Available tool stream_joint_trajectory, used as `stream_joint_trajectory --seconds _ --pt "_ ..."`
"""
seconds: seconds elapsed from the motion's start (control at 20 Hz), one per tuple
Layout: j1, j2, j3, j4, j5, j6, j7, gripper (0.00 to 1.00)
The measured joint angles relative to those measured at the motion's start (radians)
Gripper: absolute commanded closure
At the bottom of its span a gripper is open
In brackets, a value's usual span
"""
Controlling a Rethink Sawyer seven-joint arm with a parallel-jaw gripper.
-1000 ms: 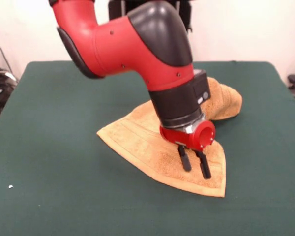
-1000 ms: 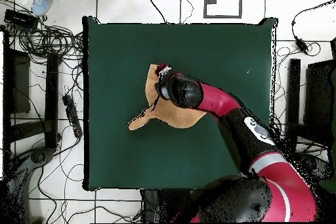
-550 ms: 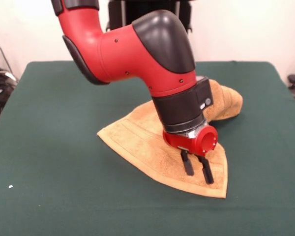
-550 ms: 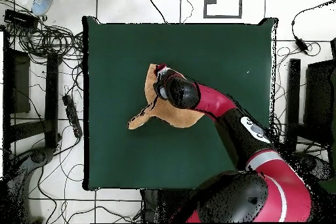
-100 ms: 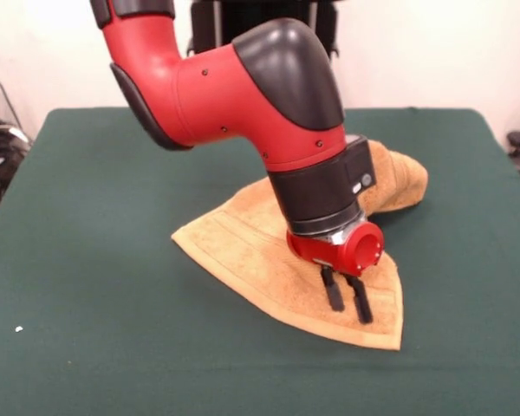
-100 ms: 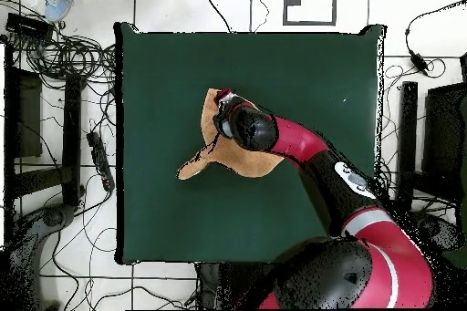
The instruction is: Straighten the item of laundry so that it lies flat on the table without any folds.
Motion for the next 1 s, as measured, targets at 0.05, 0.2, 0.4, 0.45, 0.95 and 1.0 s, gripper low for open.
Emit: stream_joint_trajectory --seconds 0.05,0.2,0.4,0.45,0.95,1.0 --pt "0.001 0.004 -0.001 -0.002 0.000 -0.005 0.000 1.00" --pt "0.014 0.008 -0.009 -0.006 0.000 -0.032 0.000 1.00" --pt "0.042 0.006 -0.022 -0.010 0.000 -0.072 0.000 1.00" --pt "0.046 0.006 -0.023 -0.012 0.000 -0.078 0.000 1.00" --pt "0.097 0.002 -0.056 -0.024 0.009 -0.115 0.000 1.00" --pt "0.113 -0.003 -0.073 -0.027 0.016 -0.115 0.000 1.00"
